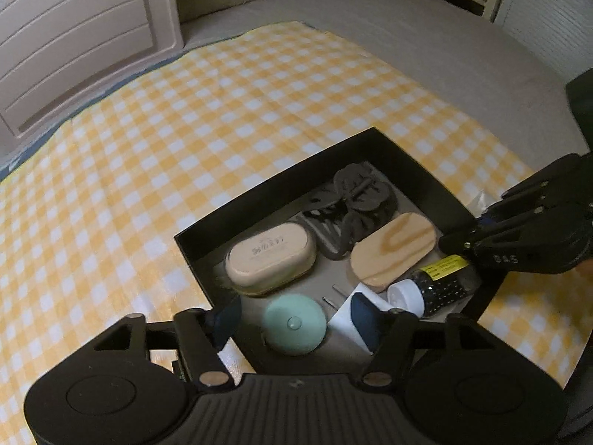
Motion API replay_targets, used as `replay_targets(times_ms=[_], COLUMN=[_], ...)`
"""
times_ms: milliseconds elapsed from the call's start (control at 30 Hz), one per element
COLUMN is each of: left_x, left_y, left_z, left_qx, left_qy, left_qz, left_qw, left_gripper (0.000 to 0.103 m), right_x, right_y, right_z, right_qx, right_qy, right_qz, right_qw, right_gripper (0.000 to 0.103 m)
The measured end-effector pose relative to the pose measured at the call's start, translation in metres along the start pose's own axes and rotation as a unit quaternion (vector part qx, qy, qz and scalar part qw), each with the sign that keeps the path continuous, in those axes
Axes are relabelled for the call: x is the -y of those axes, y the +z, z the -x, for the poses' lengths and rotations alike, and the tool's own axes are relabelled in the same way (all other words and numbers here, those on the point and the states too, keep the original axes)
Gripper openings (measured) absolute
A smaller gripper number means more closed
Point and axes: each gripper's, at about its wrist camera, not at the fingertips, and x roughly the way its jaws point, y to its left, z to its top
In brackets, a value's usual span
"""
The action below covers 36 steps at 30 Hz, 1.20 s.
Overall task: Organize rigid objects
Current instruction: 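Carry the tape measure into the black box and open the left gripper, then move the left tool to the silver smartwatch and grasp it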
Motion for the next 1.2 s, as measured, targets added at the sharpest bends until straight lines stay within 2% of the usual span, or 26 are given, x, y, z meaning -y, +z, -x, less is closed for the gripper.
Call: replay_targets(times_ms=[233, 300, 633, 900, 967, 1067, 1200], left_x=[0.0, -0.003, -0.018, -0.036, -0.041, -0.051, -0.075], left_y=[0.001, 0.0, -0.003, -0.019, -0.025, -0.038, -0.063], left_z=[0.008, 0.011, 0.047, 0.083, 0.089, 0.093, 0.086], left_qx=[0.009, 0.011, 0.041, 0.069, 0.073, 0.073, 0.045], left_qy=[0.011, 0.012, -0.014, -0.003, 0.007, 0.019, 0.014], left_qz=[-0.007, -0.002, 0.068, 0.113, 0.127, 0.158, 0.245], left_qw=[0.9999, 0.9999, 0.9968, 0.9912, 0.9892, 0.9845, 0.9684], left_gripper=[0.072, 0.076, 0.078, 0.084, 0.089, 0.091, 0.092], right_x=[0.0, 0.0, 0.0, -0.001, 0.0, 0.0, 0.0], right_y=[0.001, 0.0, 0.001, 0.0, 0.0, 0.0, 0.0], right_z=[0.0, 0.0, 0.0, 0.0, -0.001, -0.001, -0.001], right_qx=[0.0, 0.0, 0.0, 0.0, 0.0, 0.0, 0.0], right_qy=[0.0, 0.0, 0.0, 0.0, 0.0, -0.001, -0.001], right_qz=[0.0, 0.0, 0.001, 0.001, 0.0, 0.001, 0.0], right_qw=[1.0, 1.0, 1.0, 1.0, 1.0, 1.0, 1.0], right_gripper=[0.006, 0.006, 0.006, 0.006, 0.006, 0.006, 0.006])
